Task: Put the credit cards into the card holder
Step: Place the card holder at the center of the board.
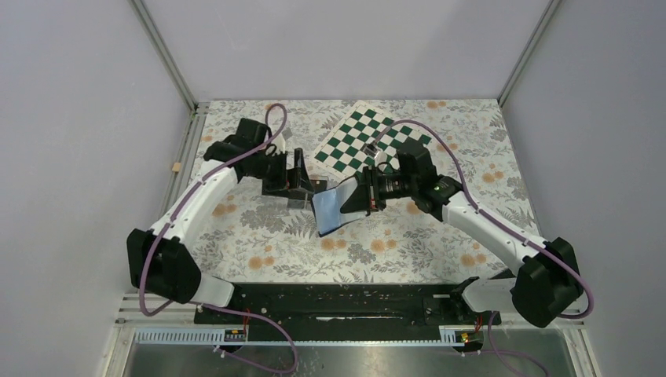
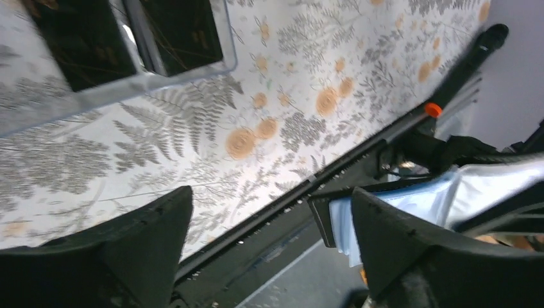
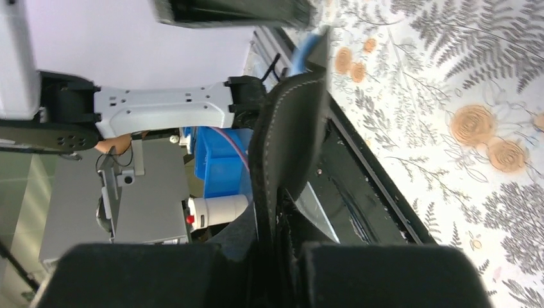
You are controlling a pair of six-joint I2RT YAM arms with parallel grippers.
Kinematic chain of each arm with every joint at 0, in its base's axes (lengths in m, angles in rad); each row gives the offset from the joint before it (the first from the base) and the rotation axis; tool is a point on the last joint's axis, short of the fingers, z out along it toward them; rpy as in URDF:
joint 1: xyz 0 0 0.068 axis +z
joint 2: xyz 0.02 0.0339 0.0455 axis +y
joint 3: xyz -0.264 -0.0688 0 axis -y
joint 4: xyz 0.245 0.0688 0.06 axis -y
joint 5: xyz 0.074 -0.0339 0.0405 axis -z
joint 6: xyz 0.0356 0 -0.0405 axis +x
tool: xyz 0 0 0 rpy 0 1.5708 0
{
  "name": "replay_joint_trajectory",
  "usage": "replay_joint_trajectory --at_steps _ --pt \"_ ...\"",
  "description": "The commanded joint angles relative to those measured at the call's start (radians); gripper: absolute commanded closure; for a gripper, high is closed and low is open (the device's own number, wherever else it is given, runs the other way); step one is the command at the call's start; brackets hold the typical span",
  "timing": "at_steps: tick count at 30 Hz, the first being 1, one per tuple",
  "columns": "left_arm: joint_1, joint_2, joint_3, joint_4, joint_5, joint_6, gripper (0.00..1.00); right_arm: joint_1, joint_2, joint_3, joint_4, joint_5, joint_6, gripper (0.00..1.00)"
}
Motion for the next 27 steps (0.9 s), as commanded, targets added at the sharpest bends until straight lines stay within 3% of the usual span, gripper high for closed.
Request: replay_joint_trajectory --at_steps 1,7,13,19,25,27 --pt "0.018 -0.129 0.044 0.055 -0.158 -0.010 0.02 -0.010 -0.027 -0.058 -0.057 0.105 -0.031 1.00" --pt "0.066 -0.246 -0.016 0.145 -0.163 -0.081 0.01 -0.019 -0.005 -0.190 -0.032 0.267 0.007 1.00" --pt "0.089 -0.277 -0.061 0.204 -0.091 -0.101 0.01 -0.033 0.081 -0.249 0.036 0.280 0.045 1.00" --pt "0.096 -0.302 -0.084 0.219 -0.105 -0.110 0.01 -0.059 0.134 -0.280 -0.021 0.314 0.071 1.00" --pt "0.099 -0.306 -0.098 0.241 -0.100 -0.120 0.01 -0.061 0.199 -0.238 -0.162 0.329 0.007 0.87" --pt "0.100 -0.305 -0.101 0.246 -0.100 -0.121 0.01 -0.061 0.215 -0.226 -0.193 0.342 -0.003 0.76"
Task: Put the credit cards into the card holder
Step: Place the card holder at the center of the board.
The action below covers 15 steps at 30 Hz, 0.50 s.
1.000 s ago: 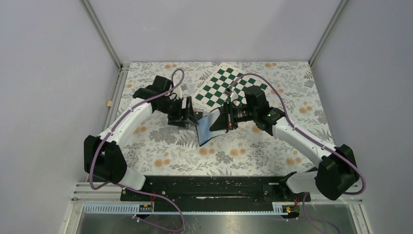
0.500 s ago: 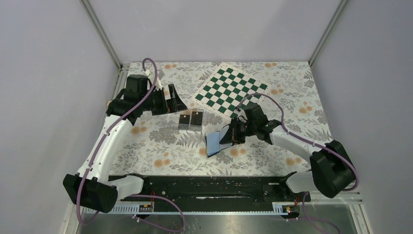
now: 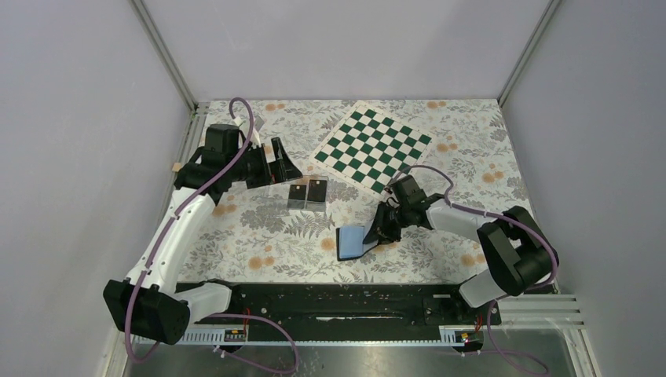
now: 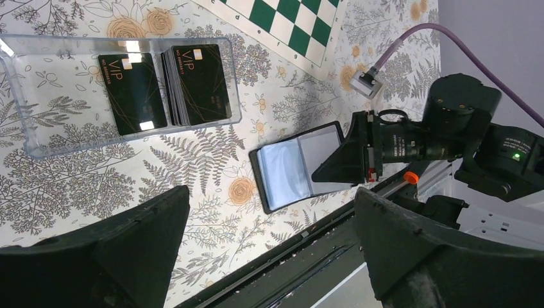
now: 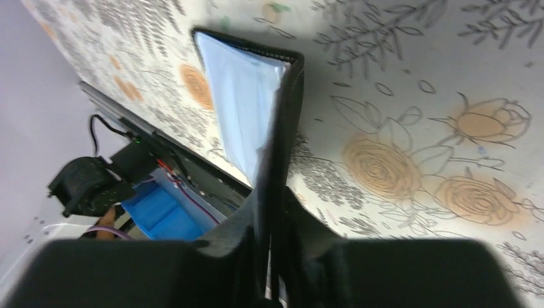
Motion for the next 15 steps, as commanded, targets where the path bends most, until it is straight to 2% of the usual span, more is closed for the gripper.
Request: replay_joint_trajectory --at_steps 1,4,9,15 --pt "0.006 -0.025 -0.008 0.066 0.016 -0.013 0.01 -0.004 0.031 0.057 -0.109 0.041 -0.043 0.69" --pt "0.007 -0.038 -0.014 0.074 -0.002 -0.016 0.01 -0.004 0.039 0.106 -0.236 0.112 -0.091 0.48" --pt "0.010 -0.057 -0.027 0.086 -0.055 -0.031 0.01 -0.003 0.014 0.168 -0.415 0.227 -0.162 0.25" --pt "0.021 -0.070 -0.034 0.091 -0.144 -0.055 0.01 -0.005 -0.026 0.234 -0.558 0.353 -0.215 0.09"
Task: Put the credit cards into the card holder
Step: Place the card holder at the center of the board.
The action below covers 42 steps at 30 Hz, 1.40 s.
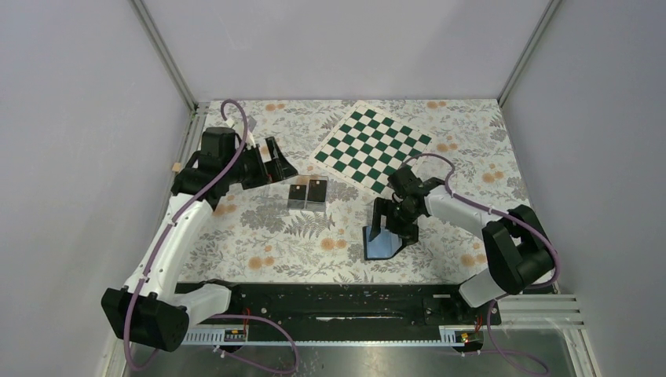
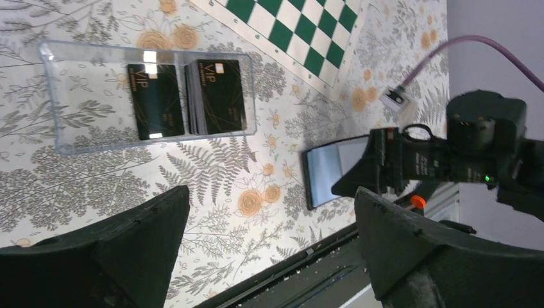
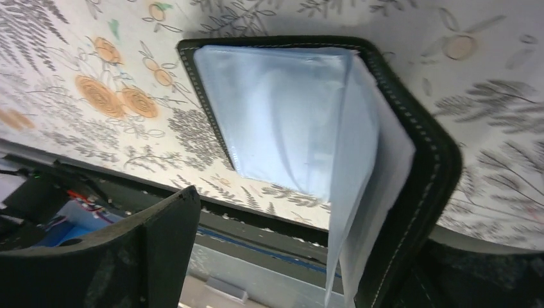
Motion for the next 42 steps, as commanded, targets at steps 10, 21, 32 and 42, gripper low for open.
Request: replay_joint_trajectory --at_steps 10,21,32,42 --pt "0.033 -0.049 -0.053 0.071 -0.068 -0.028 0.01 -0.004 -0.111 0.133 -0.306 0.295 -0.151 0.01" --pt "0.033 -0.016 -0.143 0.162 0.108 -0.078 0.01 -0.004 0.015 0.068 -0.173 0.278 -0.189 0.01" --pt "-0.029 0.062 -0.165 0.169 0.169 -0.054 0.01 -0.004 0.091 0.114 -0.032 -0.072 -0.256 0.01" --pt "-0.213 0.254 -0.093 0.148 0.200 -0.012 0.07 -0.005 0.004 0.140 -0.177 0.135 -0.261 0.01"
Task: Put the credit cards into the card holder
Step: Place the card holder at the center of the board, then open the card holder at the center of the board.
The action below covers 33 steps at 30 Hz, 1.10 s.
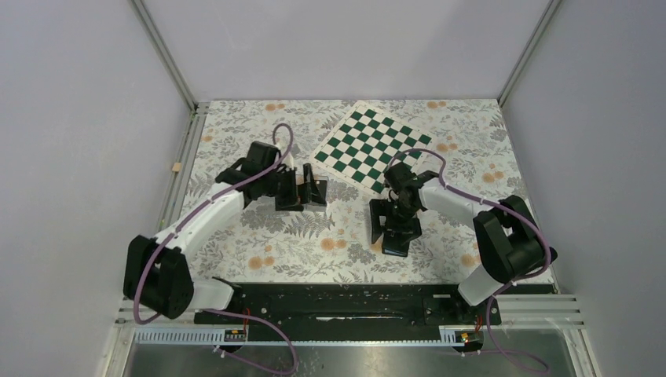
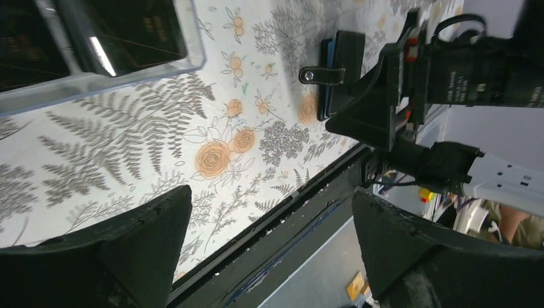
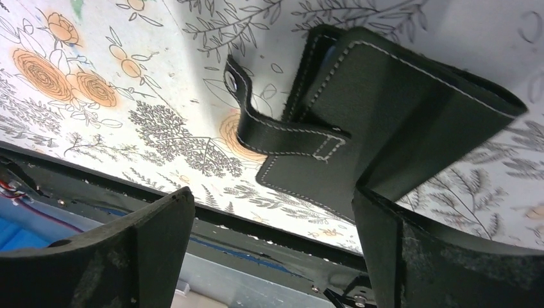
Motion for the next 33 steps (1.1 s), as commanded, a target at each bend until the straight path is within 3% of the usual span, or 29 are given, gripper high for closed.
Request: replay_joint_trajectory --at_steps 1,8,16,22,28,33 --pt "-0.079 0.107 0.086 0.019 0.069 0.039 0.07 -0.005 -0.099 0.044 -0.074 0.110 -0.016 0.01" --pt "-0.195 0.336 0.190 0.053 0.254 0.027 0.12 -0.112 -0.156 -0.046 -0.038 0.050 0.066 0.01" --pt "-0.267 0.550 0.263 0.137 0.360 -0.016 0.14 -0.261 -0.138 -0.167 0.060 -0.043 0.089 0.07" --pt "-0.268 0.619 0.270 0.188 0.370 -0.039 0.15 -0.249 0.017 -0.119 0.181 -0.247 0.099 0.23" --pt "-0.257 0.643 0.278 0.177 0.332 -0.029 0.24 -0.146 0.118 0.016 0.162 -0.277 0.102 0.31" --pt "-0.244 0.676 0.327 0.117 0.259 0.022 0.28 -0.120 0.133 0.043 0.163 -0.257 0.112 0.31"
